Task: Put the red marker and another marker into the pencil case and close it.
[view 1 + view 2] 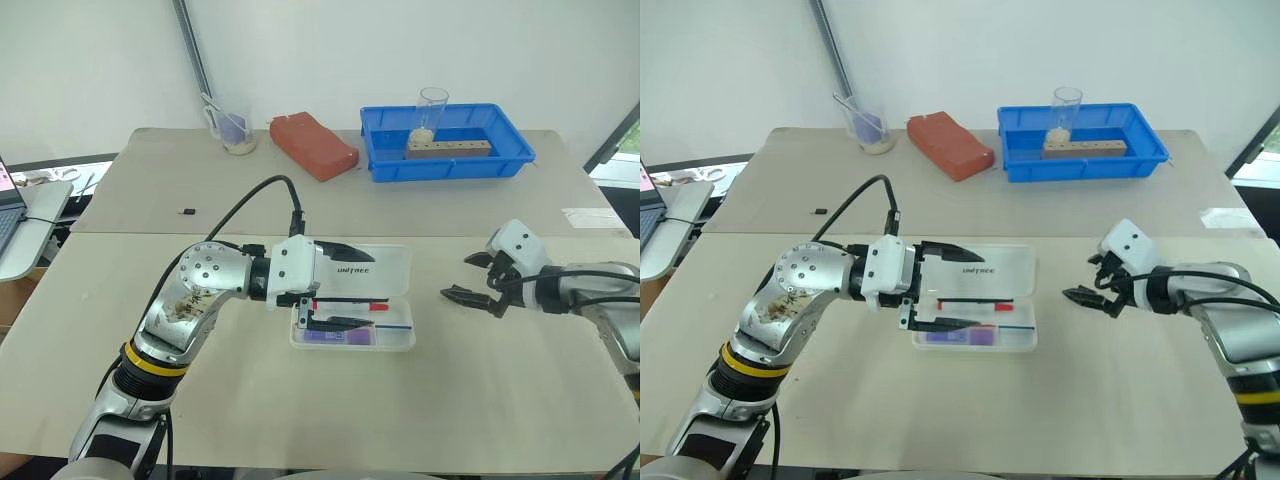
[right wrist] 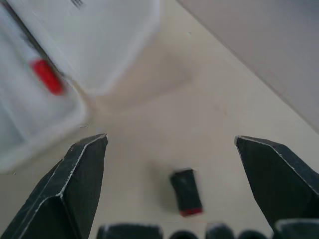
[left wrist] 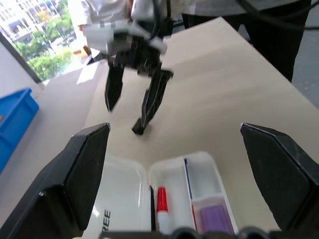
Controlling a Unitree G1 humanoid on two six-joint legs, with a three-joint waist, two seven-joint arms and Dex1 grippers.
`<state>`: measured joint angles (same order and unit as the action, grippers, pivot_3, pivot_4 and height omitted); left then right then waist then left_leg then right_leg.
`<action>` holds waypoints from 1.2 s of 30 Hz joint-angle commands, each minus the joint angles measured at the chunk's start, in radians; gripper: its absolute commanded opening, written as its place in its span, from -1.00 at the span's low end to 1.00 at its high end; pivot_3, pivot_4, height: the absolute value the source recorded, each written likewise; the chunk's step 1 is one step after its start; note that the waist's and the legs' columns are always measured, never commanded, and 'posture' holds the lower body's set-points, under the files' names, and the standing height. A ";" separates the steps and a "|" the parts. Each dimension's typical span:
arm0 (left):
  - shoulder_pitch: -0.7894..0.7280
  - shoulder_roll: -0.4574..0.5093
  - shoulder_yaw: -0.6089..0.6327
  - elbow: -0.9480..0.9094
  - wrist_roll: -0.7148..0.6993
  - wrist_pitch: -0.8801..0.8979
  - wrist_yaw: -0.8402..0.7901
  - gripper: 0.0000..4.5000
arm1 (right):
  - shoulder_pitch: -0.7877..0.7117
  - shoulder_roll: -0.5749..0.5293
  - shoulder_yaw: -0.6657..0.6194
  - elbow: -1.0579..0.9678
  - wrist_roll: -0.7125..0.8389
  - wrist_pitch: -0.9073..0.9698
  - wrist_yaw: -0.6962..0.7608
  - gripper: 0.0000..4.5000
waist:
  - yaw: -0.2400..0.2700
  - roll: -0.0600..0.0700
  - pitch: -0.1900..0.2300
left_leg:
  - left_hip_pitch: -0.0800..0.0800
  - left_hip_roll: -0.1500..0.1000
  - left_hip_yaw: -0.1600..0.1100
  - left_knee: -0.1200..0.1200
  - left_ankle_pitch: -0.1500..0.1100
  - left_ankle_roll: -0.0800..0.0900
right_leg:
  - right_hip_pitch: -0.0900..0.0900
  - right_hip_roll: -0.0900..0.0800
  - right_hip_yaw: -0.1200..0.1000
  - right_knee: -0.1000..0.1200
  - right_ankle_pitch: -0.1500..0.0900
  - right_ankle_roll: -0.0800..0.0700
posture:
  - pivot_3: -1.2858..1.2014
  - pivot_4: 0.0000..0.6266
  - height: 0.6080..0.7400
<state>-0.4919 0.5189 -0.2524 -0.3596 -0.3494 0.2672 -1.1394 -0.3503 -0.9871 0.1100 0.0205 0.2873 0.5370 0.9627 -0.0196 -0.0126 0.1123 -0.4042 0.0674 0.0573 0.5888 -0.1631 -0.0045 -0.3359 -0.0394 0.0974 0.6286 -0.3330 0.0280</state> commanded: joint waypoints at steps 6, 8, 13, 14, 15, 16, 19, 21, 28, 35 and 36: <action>0.024 0.043 0.042 -0.095 -0.047 0.037 0.023 0.98 | -0.137 0.041 0.115 0.260 -0.174 -0.141 0.099 1.00 | 0.005 0.001 0.000 | 0.000 0.000 0.000 0.002 0.000 0.000 | 0.002 0.000 0.000 0.000 0.000 0.000 | 0.03 -0.52 1.00; 0.036 0.054 0.047 -0.115 -0.055 0.053 0.034 1.00 | -0.147 0.051 0.118 0.271 -0.181 -0.136 0.123 0.77 | 0.006 0.001 0.000 | 0.001 0.000 0.000 0.002 0.000 0.000 | 0.002 0.000 0.000 0.000 0.000 0.000 | 0.03 -0.52 1.00; 0.043 0.069 0.057 -0.139 -0.074 0.080 0.053 1.00 | -0.137 0.043 0.115 0.268 -0.208 -0.141 0.157 0.03 | 0.008 0.001 0.000 | 0.001 0.000 0.000 0.002 0.000 0.000 | 0.003 0.000 0.000 0.000 0.000 0.001 | 0.03 -0.52 1.00; 0.046 0.072 0.060 -0.143 -0.078 0.084 0.055 1.00 | -0.135 0.040 0.110 0.266 -0.210 -0.140 0.161 -0.13 | 0.008 0.001 0.000 | 0.001 0.000 0.000 0.002 0.000 0.000 | 0.003 0.000 -0.001 0.000 0.000 0.001 | 0.03 -0.52 1.00; 0.048 0.074 0.062 -0.147 -0.081 0.087 0.056 1.00 | -0.132 0.036 0.106 0.263 -0.212 -0.141 0.167 -0.30 | 0.008 0.001 0.000 | 0.001 0.000 0.000 0.002 0.000 0.000 | 0.003 0.000 -0.001 0.000 0.000 0.001 | 0.03 -0.52 1.00; 0.050 0.077 0.063 -0.150 -0.084 0.090 0.056 1.00 | -0.128 0.031 0.101 0.260 -0.212 -0.143 0.172 -0.44 | 0.008 0.001 0.000 | 0.001 0.000 0.000 0.002 0.000 0.000 | 0.003 0.000 -0.001 0.000 0.000 0.001 | 0.03 -0.52 1.00; 0.054 0.085 0.065 -0.149 -0.091 0.088 0.054 1.00 | -0.123 0.021 0.092 0.250 -0.217 -0.151 0.183 -0.88 | 0.008 0.001 0.000 | 0.001 0.000 0.000 0.002 0.000 0.000 | 0.003 0.000 -0.001 0.000 0.000 0.001 | 0.03 -0.52 1.00; 0.058 0.093 0.068 -0.145 -0.097 0.087 0.051 1.00 | -0.119 0.023 0.067 0.196 -0.185 -0.124 0.196 -0.89 | 0.009 0.001 0.000 | 0.001 0.000 0.000 0.002 0.000 0.000 | 0.003 0.000 -0.001 0.000 0.000 0.001 | 0.03 -0.52 1.00; 0.164 0.219 0.104 -0.182 -0.134 0.117 -0.008 1.00 | 0.000 -0.025 -0.031 -0.250 -0.009 0.004 0.277 -0.89 | 0.001 0.005 0.002 | 0.001 0.001 -0.001 0.001 0.000 0.000 | 0.002 0.000 0.000 0.001 0.000 0.001 | 0.03 -0.52 1.00; 0.213 0.295 0.090 -0.214 -0.146 0.128 -0.057 1.00 | -0.011 0.023 0.038 -0.457 0.054 0.095 0.250 -0.89 | 0.011 0.002 0.004 | 0.002 0.001 0.000 0.001 0.000 -0.001 | -0.001 -0.002 -0.002 0.000 0.000 0.001 | 0.03 -0.52 1.00; 0.210 0.293 0.089 -0.213 -0.144 0.129 -0.055 1.00 | -0.007 0.023 0.053 -0.461 0.047 0.090 0.252 -0.89 | 0.013 0.002 0.004 | 0.002 0.001 0.000 0.001 0.000 -0.001 | -0.001 -0.003 -0.003 -0.001 -0.001 0.000 | 0.03 -0.52 1.00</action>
<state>-0.2693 0.8067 -0.1735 -0.5428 -0.4776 0.3953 -1.1920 -0.3441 -0.9572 0.1615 -0.4134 0.3349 0.6205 1.2175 -0.0069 -0.0105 0.1164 -0.4026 0.0679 0.0584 0.5900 -0.1635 -0.0053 -0.3372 -0.0432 0.0947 0.6276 -0.3335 0.0281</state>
